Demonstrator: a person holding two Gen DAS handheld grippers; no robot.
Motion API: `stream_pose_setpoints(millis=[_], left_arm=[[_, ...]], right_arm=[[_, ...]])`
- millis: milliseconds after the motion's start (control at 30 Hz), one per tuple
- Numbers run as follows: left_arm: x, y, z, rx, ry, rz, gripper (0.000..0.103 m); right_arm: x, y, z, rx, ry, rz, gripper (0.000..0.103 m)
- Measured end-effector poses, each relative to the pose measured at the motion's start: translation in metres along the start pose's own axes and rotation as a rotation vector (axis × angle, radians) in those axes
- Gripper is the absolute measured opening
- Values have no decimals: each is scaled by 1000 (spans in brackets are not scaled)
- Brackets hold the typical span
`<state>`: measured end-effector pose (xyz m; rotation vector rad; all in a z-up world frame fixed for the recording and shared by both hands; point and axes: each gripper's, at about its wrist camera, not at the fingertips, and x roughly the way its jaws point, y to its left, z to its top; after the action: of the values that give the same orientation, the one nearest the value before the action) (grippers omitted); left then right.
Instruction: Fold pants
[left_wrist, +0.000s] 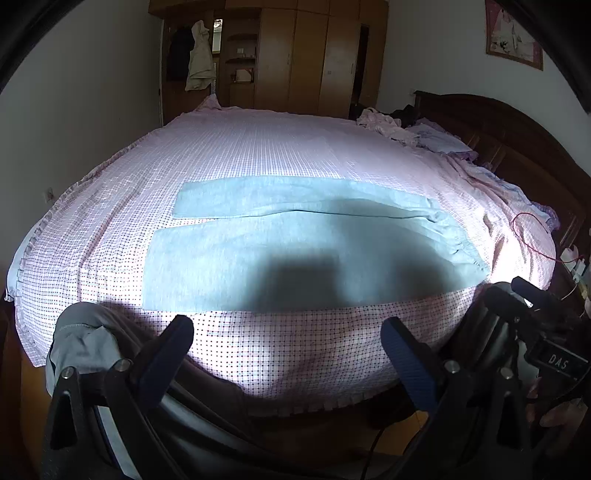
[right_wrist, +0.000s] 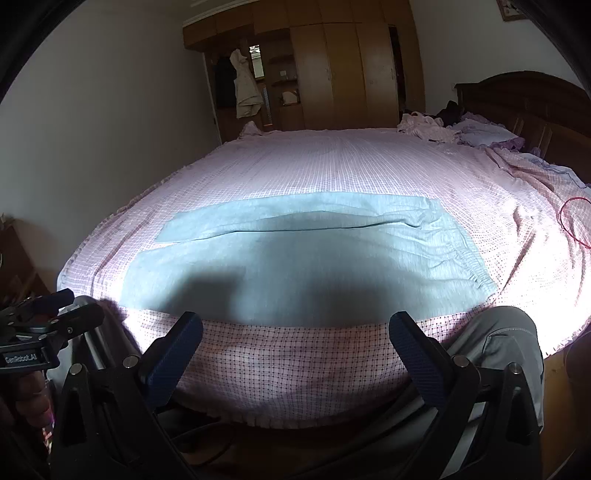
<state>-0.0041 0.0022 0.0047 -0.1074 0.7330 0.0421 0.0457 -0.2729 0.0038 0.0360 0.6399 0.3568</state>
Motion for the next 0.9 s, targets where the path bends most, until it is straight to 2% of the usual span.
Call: stream_pose_setpoints(millis=[900], left_arm=[[-6,5,5,-5,-10,3,103]], right_arm=[[2,1,-2,0,13,11,98]])
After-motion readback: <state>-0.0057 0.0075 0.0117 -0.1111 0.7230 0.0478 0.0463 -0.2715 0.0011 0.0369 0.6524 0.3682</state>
